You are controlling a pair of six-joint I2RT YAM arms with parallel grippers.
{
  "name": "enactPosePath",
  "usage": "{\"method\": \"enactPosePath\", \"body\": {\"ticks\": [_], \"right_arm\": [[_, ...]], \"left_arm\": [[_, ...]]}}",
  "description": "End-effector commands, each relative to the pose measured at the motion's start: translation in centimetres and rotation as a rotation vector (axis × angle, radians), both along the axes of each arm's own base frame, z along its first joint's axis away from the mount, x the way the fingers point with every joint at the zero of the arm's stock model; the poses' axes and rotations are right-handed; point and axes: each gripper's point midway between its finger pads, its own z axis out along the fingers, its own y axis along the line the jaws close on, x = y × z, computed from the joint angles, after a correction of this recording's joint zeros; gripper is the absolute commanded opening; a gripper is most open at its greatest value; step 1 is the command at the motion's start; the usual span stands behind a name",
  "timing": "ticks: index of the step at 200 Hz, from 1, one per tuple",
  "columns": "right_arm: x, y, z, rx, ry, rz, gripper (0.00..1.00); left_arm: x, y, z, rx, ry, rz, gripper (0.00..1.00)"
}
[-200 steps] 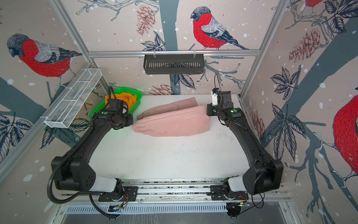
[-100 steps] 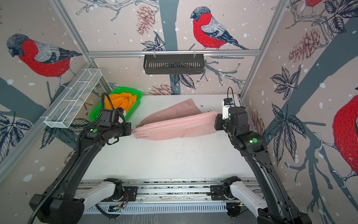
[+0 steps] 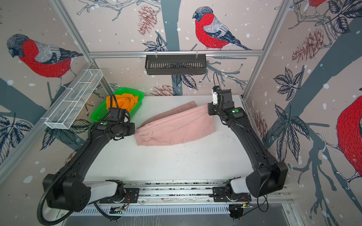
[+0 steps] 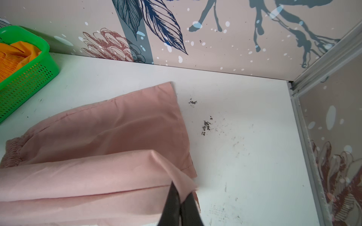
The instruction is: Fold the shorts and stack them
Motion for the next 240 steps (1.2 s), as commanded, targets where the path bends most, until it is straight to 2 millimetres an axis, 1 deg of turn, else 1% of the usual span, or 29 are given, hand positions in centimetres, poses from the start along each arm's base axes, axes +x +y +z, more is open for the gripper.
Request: {"method": "enactPosePath", "body": {"ticks": [1, 13, 26, 47, 74, 85, 109, 126, 156, 163, 175, 177, 180, 181, 184, 188, 190, 194, 197, 208, 216, 217, 225, 229, 230, 240], "right_arm": [[3.4, -0.3, -0.2, -0.04, -0.054, 0.0, 0.01], [4.8, 0.0, -1.6, -0.042, -0.022, 0.015, 0.01], [6.2, 0.3, -3.1, -0.047, 0.013, 0.022, 0.01], [8.5, 0.9, -5.4, -0.056, 0.069, 0.037, 0.01], [10.8, 1.6, -8.0, -0.043, 0.111, 0.06, 0.01], [11.7, 1.9, -8.7, -0.033, 0.119, 0.068, 0.01], [13.4, 2.4, -10.2, -0.025, 0.139, 0.083, 0.01], [14.5, 2.5, -11.1, -0.022, 0.147, 0.084, 0.01], [15.9, 2.5, -13.0, -0.013, 0.162, 0.09, 0.01], [16.1, 2.5, -13.5, -0.005, 0.168, 0.096, 0.02], [16.4, 2.7, -14.2, 0.008, 0.172, 0.102, 0.07], [16.4, 2.7, -14.3, 0.011, 0.173, 0.105, 0.08], [16.5, 2.8, -14.5, 0.015, 0.173, 0.109, 0.09], [16.5, 2.9, -14.5, 0.017, 0.173, 0.11, 0.1], [16.6, 2.9, -14.8, 0.021, 0.175, 0.114, 0.12], [16.7, 3.1, -15.0, 0.027, 0.176, 0.119, 0.16], [16.8, 3.2, -15.1, 0.03, 0.177, 0.122, 0.2], [16.9, 3.3, -15.3, 0.036, 0.179, 0.126, 0.28], [16.9, 3.5, -15.4, 0.042, 0.181, 0.13, 0.33], [17.2, 4.0, -15.7, 0.07, 0.181, 0.143, 0.44], [17.5, 4.4, -15.6, 0.091, 0.176, 0.156, 0.49], [17.5, 4.5, -15.6, 0.095, 0.176, 0.159, 0.5], [17.7, 4.9, -15.3, 0.116, 0.168, 0.171, 0.55], [17.7, 5.1, -15.1, 0.126, 0.164, 0.177, 0.57], [17.7, 5.1, -15.1, 0.127, 0.163, 0.178, 0.58], [17.7, 5.2, -14.4, 0.142, 0.151, 0.178, 0.62]], "left_arm": [[0.4, 1.9, -1.8, 0.071, 0.075, 0.033, 0.0], [0.8, 2.2, -2.8, 0.081, 0.121, 0.047, 0.0], [1.5, 2.1, -3.6, 0.078, 0.143, 0.043, 0.0], [2.9, 1.7, -4.5, 0.067, 0.152, 0.04, 0.0], [4.6, 2.2, -5.6, 0.095, 0.177, 0.054, 0.0], [5.3, 2.4, -6.0, 0.105, 0.184, 0.062, 0.0], [6.4, 2.5, -6.8, 0.099, 0.188, 0.069, 0.0], [7.1, 2.5, -7.3, 0.1, 0.193, 0.071, 0.0], [7.8, 2.8, -8.4, 0.11, 0.207, 0.08, 0.0], [8.0, 2.9, -8.6, 0.112, 0.205, 0.087, 0.0], [8.4, 3.2, -8.6, 0.117, 0.189, 0.099, 0.0], [8.5, 3.2, -8.6, 0.116, 0.185, 0.102, 0.03], [8.6, 3.2, -8.6, 0.113, 0.179, 0.104, 0.12], [8.7, 3.2, -8.5, 0.112, 0.176, 0.105, 0.14], [8.8, 3.1, -8.5, 0.109, 0.171, 0.104, 0.26], [9.0, 3.2, -8.3, 0.106, 0.166, 0.108, 0.38], [9.1, 3.2, -8.2, 0.105, 0.161, 0.11, 0.44], [9.3, 3.2, -8.1, 0.104, 0.154, 0.114, 0.52], [9.4, 3.3, -8.0, 0.104, 0.15, 0.115, 0.55], [9.9, 3.3, -7.6, 0.104, 0.131, 0.122, 0.62], [10.2, 3.5, -7.3, 0.108, 0.123, 0.129, 0.71], [10.3, 3.5, -7.2, 0.109, 0.121, 0.13, 0.71], [10.6, 3.6, -6.8, 0.11, 0.111, 0.137, 0.85], [10.7, 3.7, -6.6, 0.109, 0.104, 0.14, 0.96], [10.7, 3.7, -6.6, 0.11, 0.105, 0.141, 0.97], [11.1, 3.8, -6.0, 0.112, 0.089, 0.149, 0.98]]}}
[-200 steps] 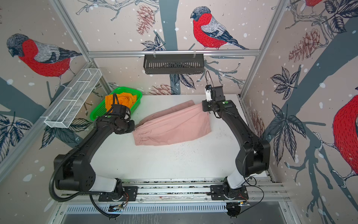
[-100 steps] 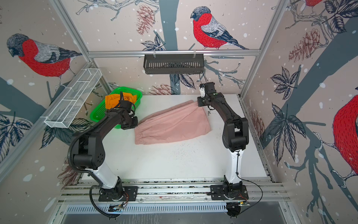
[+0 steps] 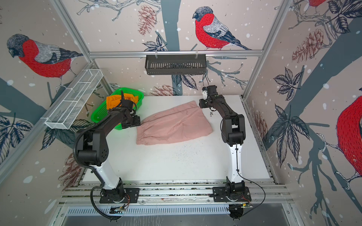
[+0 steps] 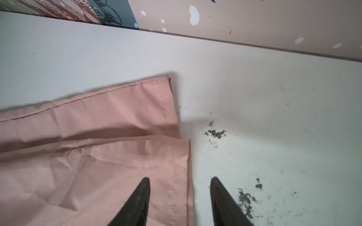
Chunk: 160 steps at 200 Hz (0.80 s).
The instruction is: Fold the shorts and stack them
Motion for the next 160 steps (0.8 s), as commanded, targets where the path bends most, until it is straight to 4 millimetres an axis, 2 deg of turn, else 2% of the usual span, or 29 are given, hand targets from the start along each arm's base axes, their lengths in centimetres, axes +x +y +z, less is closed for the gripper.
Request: {"method": "enactPosePath", "body": {"ticks": [1, 18, 38, 59, 73, 91, 110, 123, 139, 160], "right_arm": [[0.8, 1.4, 2.3, 0.081, -0.064, 0.029, 0.62], [0.1, 0.8, 2.9, 0.076, -0.066, 0.018, 0.68], [-2.3, -0.8, 2.3, 0.067, -0.024, -0.015, 0.71], [-5.8, -2.9, 0.8, 0.081, 0.017, -0.077, 0.76], [-8.4, -3.9, -0.9, 0.1, 0.052, -0.105, 0.78], [-10.7, -4.7, -3.3, 0.083, 0.108, -0.124, 0.78], [-12.7, -5.1, -5.4, 0.082, 0.164, -0.137, 0.79], [-13.6, -4.8, -6.0, 0.113, 0.18, -0.131, 0.78], [-14.4, -4.3, -6.5, 0.152, 0.194, -0.124, 0.73], [-15.5, -4.0, -7.5, 0.177, 0.219, -0.118, 0.61]], "left_arm": [[1.1, 0.8, 1.2, 0.022, -0.046, 0.041, 0.98], [1.5, 0.9, 2.4, 0.024, -0.075, 0.053, 0.98], [1.6, 0.7, 4.3, 0.005, -0.129, 0.055, 0.98], [1.3, -1.7, 5.7, -0.115, -0.168, -0.016, 0.98], [0.9, -3.5, 6.1, -0.201, -0.199, -0.068, 0.98], [-0.1, -4.6, 5.5, -0.253, -0.219, -0.091, 0.98], [-1.1, -4.4, 4.2, -0.254, -0.208, -0.074, 0.98], [-1.6, -4.3, 3.6, -0.25, -0.204, -0.065, 0.98], [-2.0, -4.0, 3.1, -0.242, -0.216, -0.054, 0.98], [-2.2, -3.9, 2.9, -0.241, -0.24, -0.049, 0.98]]}}
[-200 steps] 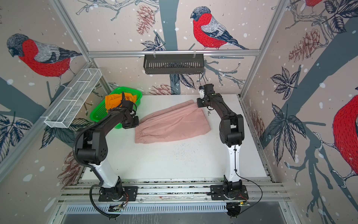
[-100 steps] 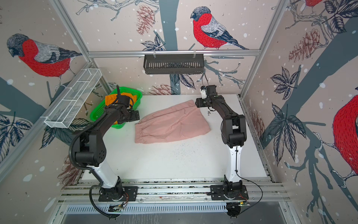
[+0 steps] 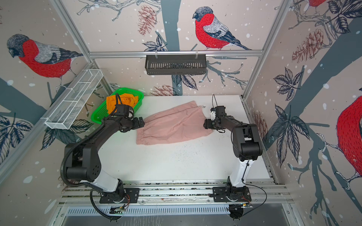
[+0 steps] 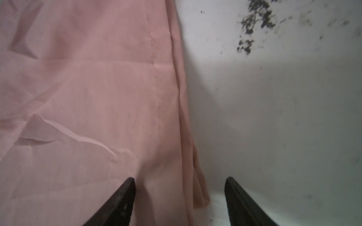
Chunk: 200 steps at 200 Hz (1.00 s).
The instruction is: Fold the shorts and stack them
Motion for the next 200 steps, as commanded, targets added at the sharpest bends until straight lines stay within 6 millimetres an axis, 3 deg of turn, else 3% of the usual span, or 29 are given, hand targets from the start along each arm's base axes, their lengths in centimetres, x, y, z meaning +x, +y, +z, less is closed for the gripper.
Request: {"method": "enactPosePath", "body": {"ticks": [1, 36, 64, 89, 99, 111, 133, 151, 175, 200], "right_arm": [[0.0, 1.0, 0.3, 0.07, -0.028, 0.006, 0.61], [-1.9, 1.4, -0.6, 0.135, -0.002, 0.005, 0.18], [-5.6, 0.9, -1.9, 0.129, 0.069, -0.011, 0.05], [-10.5, -0.1, -2.4, 0.124, 0.134, -0.086, 0.04], [-12.2, -0.7, -2.2, 0.119, 0.133, -0.136, 0.08], [-13.3, -1.8, -1.4, 0.095, 0.111, -0.2, 0.39], [-13.1, -3.7, 1.6, 0.045, 0.012, -0.27, 0.6], [-11.1, -4.7, 5.0, 0.008, -0.125, -0.282, 0.65], [-7.7, -4.5, 8.3, -0.002, -0.265, -0.228, 0.67], [-3.9, -3.6, 8.1, -0.011, -0.279, -0.139, 0.67]], "left_arm": [[1.0, -0.1, 0.9, -0.021, -0.081, 0.016, 0.98], [1.4, 0.1, 1.5, -0.013, -0.187, 0.019, 0.98], [1.3, 0.3, 1.5, -0.006, -0.218, 0.023, 0.98], [0.9, -0.2, 2.1, -0.034, -0.229, 0.009, 0.98], [0.7, -0.3, 2.0, -0.039, -0.225, 0.006, 0.98], [0.6, -0.7, 1.9, -0.052, -0.221, -0.006, 0.98], [1.1, -1.6, 1.3, -0.09, -0.231, -0.045, 0.98], [1.9, -2.0, 0.5, -0.098, -0.224, -0.07, 0.98], [3.0, -2.4, 0.2, -0.106, -0.238, -0.095, 0.98], [3.7, -2.9, -0.6, -0.125, -0.241, -0.117, 0.96]]}}
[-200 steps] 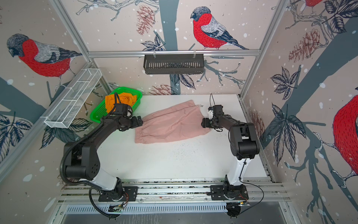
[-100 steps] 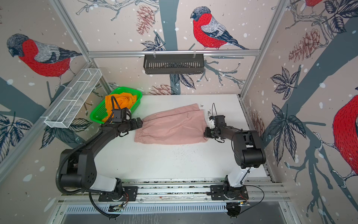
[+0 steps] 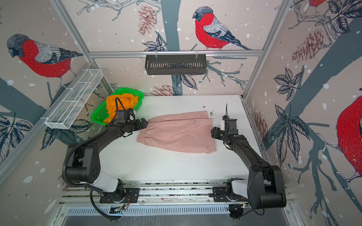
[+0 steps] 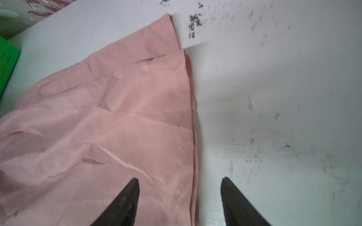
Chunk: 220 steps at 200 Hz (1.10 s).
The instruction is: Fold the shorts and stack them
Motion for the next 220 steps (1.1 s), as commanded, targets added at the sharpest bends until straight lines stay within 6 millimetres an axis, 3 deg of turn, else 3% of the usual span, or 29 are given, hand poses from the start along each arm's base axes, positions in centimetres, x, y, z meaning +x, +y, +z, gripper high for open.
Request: {"method": "enactPosePath", "body": {"ticks": [1, 40, 71, 92, 118, 137, 171, 198, 220], "right_arm": [[3.5, 0.3, 0.8, -0.049, -0.075, 0.073, 0.67], [7.6, 1.6, -2.1, -0.006, -0.041, 0.15, 0.62], [9.5, 2.4, -4.0, 0.021, -0.015, 0.185, 0.55], [10.5, 2.9, -4.4, 0.043, -0.018, 0.2, 0.44], [11.6, 3.4, -3.9, 0.067, -0.039, 0.217, 0.19], [12.0, 3.8, -3.3, 0.084, -0.045, 0.229, 0.04], [11.7, 3.9, -0.9, 0.058, -0.074, 0.22, 0.02], [11.4, 3.2, 1.2, 0.021, -0.112, 0.181, 0.01], [11.2, 2.2, 0.9, 0.006, -0.105, 0.151, 0.04]], "left_arm": [[1.6, -0.9, 0.7, -0.025, -0.07, -0.047, 0.95], [1.3, -0.1, -1.7, 0.018, -0.015, -0.025, 0.91], [1.7, -0.6, -1.8, -0.005, -0.024, -0.04, 0.88], [1.8, -0.8, -2.0, -0.014, -0.018, -0.044, 0.79], [1.7, -0.3, -2.5, 0.007, 0.004, -0.018, 0.62], [1.7, -0.3, -2.4, 0.005, 0.005, -0.014, 0.4], [1.7, 0.0, -1.9, 0.013, 0.005, -0.004, 0.0], [1.6, 0.3, -1.6, 0.029, 0.008, 0.008, 0.0], [1.5, 0.3, -1.2, 0.031, -0.002, 0.007, 0.0]]}}
